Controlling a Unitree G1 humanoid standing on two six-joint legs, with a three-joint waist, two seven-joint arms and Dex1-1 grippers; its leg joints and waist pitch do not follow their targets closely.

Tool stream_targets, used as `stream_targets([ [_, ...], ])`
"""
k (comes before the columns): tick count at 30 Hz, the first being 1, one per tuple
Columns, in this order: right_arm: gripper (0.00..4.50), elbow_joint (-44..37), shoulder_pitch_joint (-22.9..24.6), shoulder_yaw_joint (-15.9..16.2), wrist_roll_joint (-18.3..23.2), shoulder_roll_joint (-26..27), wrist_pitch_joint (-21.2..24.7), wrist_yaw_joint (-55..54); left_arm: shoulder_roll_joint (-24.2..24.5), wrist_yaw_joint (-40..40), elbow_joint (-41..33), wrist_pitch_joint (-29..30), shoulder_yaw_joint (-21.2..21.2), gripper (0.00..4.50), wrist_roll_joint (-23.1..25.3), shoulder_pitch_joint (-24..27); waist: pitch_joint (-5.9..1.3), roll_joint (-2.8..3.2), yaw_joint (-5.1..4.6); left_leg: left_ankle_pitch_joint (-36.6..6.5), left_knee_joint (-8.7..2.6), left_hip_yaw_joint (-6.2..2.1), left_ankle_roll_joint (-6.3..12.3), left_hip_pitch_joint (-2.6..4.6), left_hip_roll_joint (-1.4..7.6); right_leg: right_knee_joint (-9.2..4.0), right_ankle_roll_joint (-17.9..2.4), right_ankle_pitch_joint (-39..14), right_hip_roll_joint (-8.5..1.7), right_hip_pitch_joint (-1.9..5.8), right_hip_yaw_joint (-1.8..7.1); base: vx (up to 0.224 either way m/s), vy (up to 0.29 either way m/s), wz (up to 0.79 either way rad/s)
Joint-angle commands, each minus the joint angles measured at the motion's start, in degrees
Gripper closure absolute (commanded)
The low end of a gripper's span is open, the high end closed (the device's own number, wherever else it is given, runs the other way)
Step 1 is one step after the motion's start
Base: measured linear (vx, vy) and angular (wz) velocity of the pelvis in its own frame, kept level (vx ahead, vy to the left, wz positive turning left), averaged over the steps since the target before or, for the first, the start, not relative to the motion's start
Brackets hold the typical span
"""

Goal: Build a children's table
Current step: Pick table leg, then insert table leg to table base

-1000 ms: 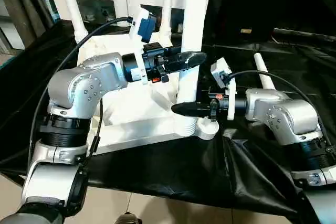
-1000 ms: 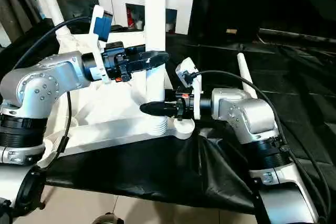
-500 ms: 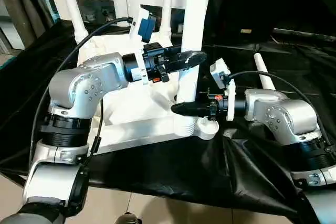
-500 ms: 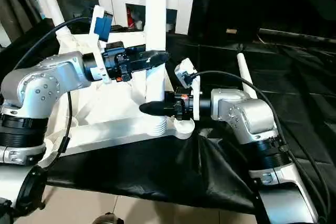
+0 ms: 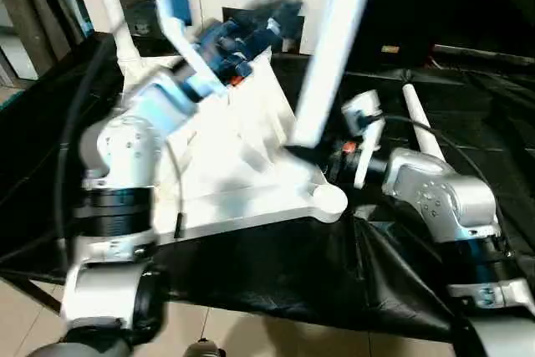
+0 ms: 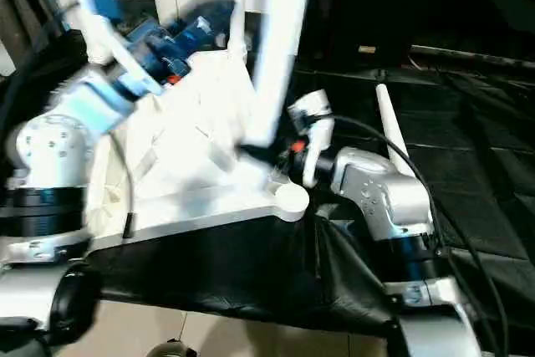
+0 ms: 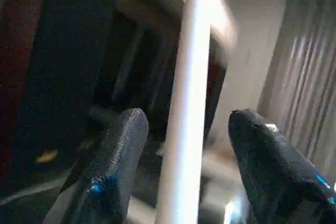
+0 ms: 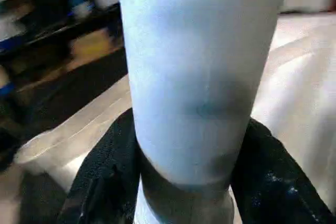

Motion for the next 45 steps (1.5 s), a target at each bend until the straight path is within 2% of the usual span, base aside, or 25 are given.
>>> stream_targets([
  [1,2.61,-1.22,1.41,0.01,-3.80,-1.86,-2.79,-2.67,4.07,-7.16,-0.91,-3.59,-9.93,1.57,8.46,4.12,-4.83,0.56,-0.36,-6.86,-4.08,-0.41,-2.63,1.11,1.16,-4.44,-6.39,-7.01,-3.30,3.13,2.61,0.000,0.000,0.00],
  [3,2.61,-1.84,2.13,0.44,-5.39,-2.46,-3.77,-3.74,6.94,-10.20,-1.26,-5.33,-14.57,1.57,11.51,6.43,-4.90,0.74,-0.32,-6.90,-4.02,-0.23,-3.22,1.25,1.10,-4.35,-6.25,-6.33,-3.35,3.06,2.77,0.000,0.000,0.00],
  [4,2.61,-1.94,2.24,0.29,-5.50,-2.44,-3.77,-4.09,7.42,-10.78,-1.35,-5.55,-15.39,1.57,11.88,6.92,-4.92,1.34,-0.39,-7.14,-4.01,-0.27,-3.59,1.22,1.08,-4.11,-6.54,-5.89,-3.30,3.04,2.76,0.000,0.000,0.00],
  [5,2.61,-2.26,2.47,0.08,-6.19,-2.69,-3.52,-5.35,9.02,-12.24,-1.20,-6.52,-18.39,1.57,13.63,8.47,-4.96,1.12,-0.55,-8.21,-4.11,-0.29,-3.93,1.23,1.01,-4.09,-7.58,-5.29,-3.28,3.25,2.69,0.000,0.000,0.00],
  [7,2.61,-2.30,2.56,0.22,-6.91,-3.06,-3.06,-6.29,9.55,-12.21,-0.34,-8.05,-20.18,1.57,15.60,8.96,-4.79,1.13,-0.72,-9.45,-4.18,-0.24,-3.94,1.26,1.01,-4.23,-8.34,-5.89,-3.27,3.17,2.73,0.000,0.000,0.00],
  [10,2.61,-2.06,3.31,1.19,-8.75,-3.89,-2.56,-8.44,10.44,-12.77,3.51,-12.57,-25.30,1.57,21.80,9.46,-4.60,0.79,-1.00,-9.91,-4.29,-0.30,-3.76,1.08,0.87,-4.61,-7.64,-7.70,-3.27,3.38,2.79,0.000,0.000,0.00],
  [12,2.61,-2.33,3.98,1.47,-9.23,-3.71,-2.52,-9.35,9.54,-13.55,6.34,-13.89,-26.54,1.57,22.95,9.60,-4.70,0.87,-1.24,-10.09,-4.28,-0.27,-3.97,1.05,0.84,-4.50,-7.10,-8.60,-3.43,3.50,2.86,0.000,0.000,0.00],
  [15,2.61,-2.72,4.26,1.42,-9.34,-3.28,-2.11,-9.95,8.68,-14.01,7.85,-13.75,-26.70,1.57,22.97,9.64,-4.84,0.80,-1.55,-9.39,-4.17,-0.27,-3.76,0.95,0.83,-4.29,-8.37,-6.59,-3.38,3.50,2.77,0.000,0.000,0.00],
  [16,2.61,-2.99,4.44,1.48,-9.54,-3.05,-2.18,-10.12,8.32,-13.66,9.05,-14.37,-27.08,1.57,23.56,9.53,-4.85,1.08,-1.66,-9.38,-4.13,-0.31,-3.60,0.94,0.83,-4.25,-8.82,-5.99,-3.34,3.46,2.76,0.000,0.000,0.00],
  [17,2.61,-3.32,4.67,1.62,-9.73,-2.83,-2.28,-10.28,7.92,-12.67,10.89,-15.13,-27.67,1.57,24.70,9.22,-4.81,1.05,-1.83,-9.68,-4.08,-0.24,-3.40,1.05,0.83,-4.34,-9.01,-5.55,-3.26,3.41,2.79,0.000,0.000,0.00],
  [20,2.61,-4.16,5.05,1.94,-9.73,-2.36,-2.42,-10.69,7.00,-10.45,15.47,-17.30,-28.50,1.85,27.58,8.35,-4.95,1.14,-1.78,-9.58,-4.00,-0.28,-3.14,1.09,0.80,-4.33,-8.92,-4.91,-3.28,3.55,2.83,0.000,0.000,0.00],
  [24,2.61,-4.76,5.27,2.02,-9.54,-1.99,-2.29,-10.99,6.53,-9.72,17.76,-17.40,-28.54,2.13,28.77,7.84,-4.90,1.40,-1.73,-10.42,-4.08,-0.34,-3.27,1.17,0.96,-4.28,-9.82,-4.62,-3.34,3.42,2.79,0.000,0.000,0.00],
  [25,2.61,-4.89,5.32,2.07,-9.58,-1.87,-2.26,-11.07,6.53,-9.78,18.05,-17.21,-28.59,2.32,29.01,7.77,-4.92,1.41,-1.70,-10.48,-4.08,-0.36,-3.29,1.19,0.95,-4.26,-9.87,-4.57,-3.33,3.44,2.78,0.000,0.000,0.00],
  [29,2.61,-5.17,5.44,2.34,-9.68,-1.44,-2.24,-11.21,6.51,-9.67,19.62,-17.01,-28.83,2.48,30.20,7.49,-4.87,1.48,-1.62,-11.14,-4.14,-0.40,-3.28,1.26,1.02,-4.32,-10.08,-5.15,-3.46,3.40,2.81,0.000,0.000,0.00],
  [34,2.61,-5.29,5.38,2.66,-9.61,-0.99,-2.21,-11.27,6.03,-9.68,21.65,-17.30,-28.58,2.91,31.33,7.31,-4.83,1.44,-1.57,-11.69,-4.21,-0.44,-3.39,1.29,1.03,-4.39,-10.02,-5.82,-3.49,3.36,2.82,0.000,0.000,0.00],
  [41,2.61,-5.46,5.46,2.81,-9.58,-0.50,-2.10,-11.09,5.38,-10.62,22.29,-16.39,-27.59,3.46,31.23,7.14,-4.77,1.53,-1.48,-12.17,-4.24,-0.45,-3.28,1.27,1.06,-4.49,-10.19,-6.62,-3.59,3.33,2.83,0.000,0.000,0.00],
  [42,2.61,-5.49,5.51,2.81,-9.59,-0.50,-2.11,-11.05,5.34,-10.69,22.35,-16.37,-27.50,3.71,31.31,7.13,-4.78,1.53,-1.49,-12.24,-4.25,-0.47,-3.28,1.26,1.06,-4.50,-10.16,-6.71,-3.59,3.34,2.82,0.000,0.000,0.00],
  [43,2.61,-5.48,5.53,2.80,-9.57,-0.51,-2.11,-11.01,5.34,-10.78,22.42,-16.21,-27.43,3.71,31.30,7.09,-4.81,1.73,-1.46,-12.37,-4.25,-0.50,-3.34,1.29,1.07,-4.49,-10.18,-6.74,-3.63,3.32,2.82,0.000,0.000,0.00],
  [45,2.61,-5.41,5.52,2.78,-9.56,-0.53,-2.15,-10.95,5.31,-11.05,22.51,-15.69,-27.23,3.83,31.15,7.03,-4.79,1.64,-1.49,-12.47,-4.27,-0.49,-3.34,1.30,1.07,-4.53,-10.18,-6.75,-3.60,3.32,2.82,0.000,0.000,0.00],
])
